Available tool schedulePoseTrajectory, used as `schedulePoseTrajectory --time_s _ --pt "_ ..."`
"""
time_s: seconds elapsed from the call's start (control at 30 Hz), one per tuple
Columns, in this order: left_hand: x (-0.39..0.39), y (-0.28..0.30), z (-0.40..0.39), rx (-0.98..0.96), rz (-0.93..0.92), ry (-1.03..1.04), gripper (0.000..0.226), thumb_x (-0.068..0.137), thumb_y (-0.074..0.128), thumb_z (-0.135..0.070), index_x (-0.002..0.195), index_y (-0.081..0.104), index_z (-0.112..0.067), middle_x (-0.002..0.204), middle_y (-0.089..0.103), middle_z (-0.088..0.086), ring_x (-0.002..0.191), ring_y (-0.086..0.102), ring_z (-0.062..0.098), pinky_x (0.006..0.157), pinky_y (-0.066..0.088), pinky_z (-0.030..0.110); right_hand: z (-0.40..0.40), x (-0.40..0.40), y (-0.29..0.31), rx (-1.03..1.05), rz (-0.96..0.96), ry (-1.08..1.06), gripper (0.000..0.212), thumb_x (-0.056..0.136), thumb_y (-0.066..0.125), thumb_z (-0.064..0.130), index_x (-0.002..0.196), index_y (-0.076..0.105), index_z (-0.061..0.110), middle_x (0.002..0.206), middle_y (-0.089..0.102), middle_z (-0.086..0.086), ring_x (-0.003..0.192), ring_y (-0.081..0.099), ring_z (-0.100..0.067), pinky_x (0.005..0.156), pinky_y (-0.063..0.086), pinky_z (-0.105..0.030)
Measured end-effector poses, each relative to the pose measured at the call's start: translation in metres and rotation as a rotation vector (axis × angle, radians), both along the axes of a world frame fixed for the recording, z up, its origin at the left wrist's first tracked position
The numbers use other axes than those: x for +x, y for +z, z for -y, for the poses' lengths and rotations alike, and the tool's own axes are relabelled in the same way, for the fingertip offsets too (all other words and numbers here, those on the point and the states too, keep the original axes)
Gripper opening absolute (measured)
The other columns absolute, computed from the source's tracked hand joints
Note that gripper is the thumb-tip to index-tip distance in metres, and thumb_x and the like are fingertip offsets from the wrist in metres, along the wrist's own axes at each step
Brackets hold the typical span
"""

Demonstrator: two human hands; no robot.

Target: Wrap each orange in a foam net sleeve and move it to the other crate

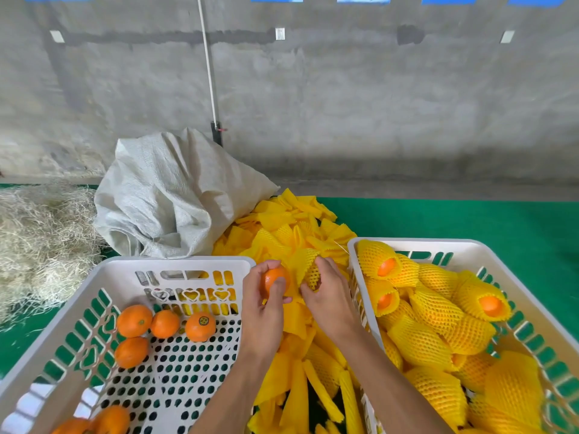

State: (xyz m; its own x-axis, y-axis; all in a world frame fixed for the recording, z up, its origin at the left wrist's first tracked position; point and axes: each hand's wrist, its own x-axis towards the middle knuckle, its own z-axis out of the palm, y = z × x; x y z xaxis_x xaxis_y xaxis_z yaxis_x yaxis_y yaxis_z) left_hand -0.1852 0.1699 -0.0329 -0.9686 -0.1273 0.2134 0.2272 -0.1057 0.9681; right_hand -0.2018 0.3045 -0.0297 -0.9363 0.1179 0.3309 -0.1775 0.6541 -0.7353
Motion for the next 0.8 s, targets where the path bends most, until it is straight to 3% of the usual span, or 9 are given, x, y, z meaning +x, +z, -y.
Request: schedulePoseTrajectory --time_s 0.1,0.2,0.33,0.4,0.47,0.53,0.6,0.7,0.8 --pt "0.007 0.003 0.001 -0.033 -0.056 -0.033 0.044 0.104 0.064 -0.017 0.144 0.055 -0.033 0.139 0.057 -0.012 0.126 0.061 0.012 0.095 0.058 0.032 -0.002 -0.003 -0.004 0.175 0.104 -0.022 0.057 0.091 0.075 0.035 0.137 0.052 0.01 0.13 0.054 -0.004 0.115 0.057 -0.025 0.084 0.049 -0.032" --pt "0.01 0.005 -0.002 -0.001 -0.002 -0.024 0.072 0.088 0.08 -0.037 0.152 0.047 -0.031 0.134 0.064 -0.016 0.119 0.066 0.001 0.088 0.054 0.014 -0.006 -0.003 -0.008 0.423 0.149 -0.089 0.067 0.084 0.072 0.055 0.135 0.053 0.015 0.131 0.056 -0.003 0.114 0.061 -0.03 0.088 0.049 -0.04" --pt "0.011 0.004 -0.004 -0.117 -0.05 -0.059 0.055 0.078 0.087 -0.043 0.129 0.07 -0.029 0.117 0.075 -0.013 0.112 0.069 0.006 0.084 0.054 0.013 -0.004 0.002 -0.013 0.505 0.189 -0.042 0.069 0.077 0.048 0.065 0.128 0.057 0.019 0.121 0.059 -0.006 0.107 0.064 -0.032 0.093 0.041 -0.039" --pt "0.011 0.005 -0.003 -0.081 -0.034 -0.113 0.055 0.077 0.087 -0.043 0.127 0.073 -0.026 0.123 0.074 -0.01 0.115 0.067 0.002 0.084 0.053 0.01 -0.004 0.004 -0.014 0.466 0.162 -0.014 0.072 0.076 0.047 0.067 0.13 0.058 0.021 0.122 0.063 -0.006 0.108 0.064 -0.032 0.094 0.042 -0.038" --pt "0.009 0.008 0.0 -0.01 0.086 -0.157 0.065 0.072 0.089 -0.056 0.127 0.074 -0.025 0.139 0.065 -0.011 0.128 0.059 0.002 0.094 0.051 0.017 -0.006 0.005 -0.012 0.369 0.112 -0.009 0.068 0.078 0.066 0.064 0.132 0.057 0.023 0.119 0.068 -0.003 0.105 0.067 -0.028 0.092 0.051 -0.039" --pt "0.007 0.008 0.003 0.005 0.163 -0.198 0.074 0.066 0.083 -0.073 0.126 0.076 -0.029 0.15 0.056 -0.012 0.141 0.049 0.008 0.112 0.045 0.031 -0.009 0.006 -0.009 0.184 0.11 0.006 0.065 0.077 0.079 0.05 0.132 0.056 0.026 0.117 0.071 0.0 0.103 0.069 -0.026 0.085 0.057 -0.041" --pt "0.008 0.008 0.003 0.012 0.199 -0.221 0.071 0.065 0.076 -0.077 0.119 0.079 -0.032 0.151 0.058 -0.008 0.142 0.05 0.013 0.12 0.04 0.045 -0.011 0.007 -0.008 -0.011 0.127 0.087 0.066 0.076 0.085 0.032 0.134 0.055 0.028 0.116 0.071 0.003 0.102 0.069 -0.021 0.08 0.058 -0.04" --pt "0.012 0.013 0.001 0.067 0.248 -0.278 0.07 0.07 0.072 -0.079 0.117 0.08 -0.027 0.129 0.073 -0.004 0.126 0.065 0.013 0.111 0.051 0.048 -0.01 0.01 -0.009 -0.241 0.119 0.204 0.067 0.074 0.083 0.02 0.135 0.054 0.027 0.11 0.068 0.014 0.095 0.067 0.0 0.071 0.053 -0.018" --pt "0.014 0.014 0.0 0.059 0.278 -0.335 0.074 0.073 0.071 -0.074 0.126 0.074 -0.023 0.123 0.076 -0.001 0.12 0.069 0.016 0.103 0.058 0.045 -0.009 0.013 -0.011 -0.357 0.151 0.241 0.062 0.073 0.08 0.029 0.13 0.057 0.025 0.108 0.07 0.009 0.097 0.069 -0.006 0.075 0.056 -0.022"
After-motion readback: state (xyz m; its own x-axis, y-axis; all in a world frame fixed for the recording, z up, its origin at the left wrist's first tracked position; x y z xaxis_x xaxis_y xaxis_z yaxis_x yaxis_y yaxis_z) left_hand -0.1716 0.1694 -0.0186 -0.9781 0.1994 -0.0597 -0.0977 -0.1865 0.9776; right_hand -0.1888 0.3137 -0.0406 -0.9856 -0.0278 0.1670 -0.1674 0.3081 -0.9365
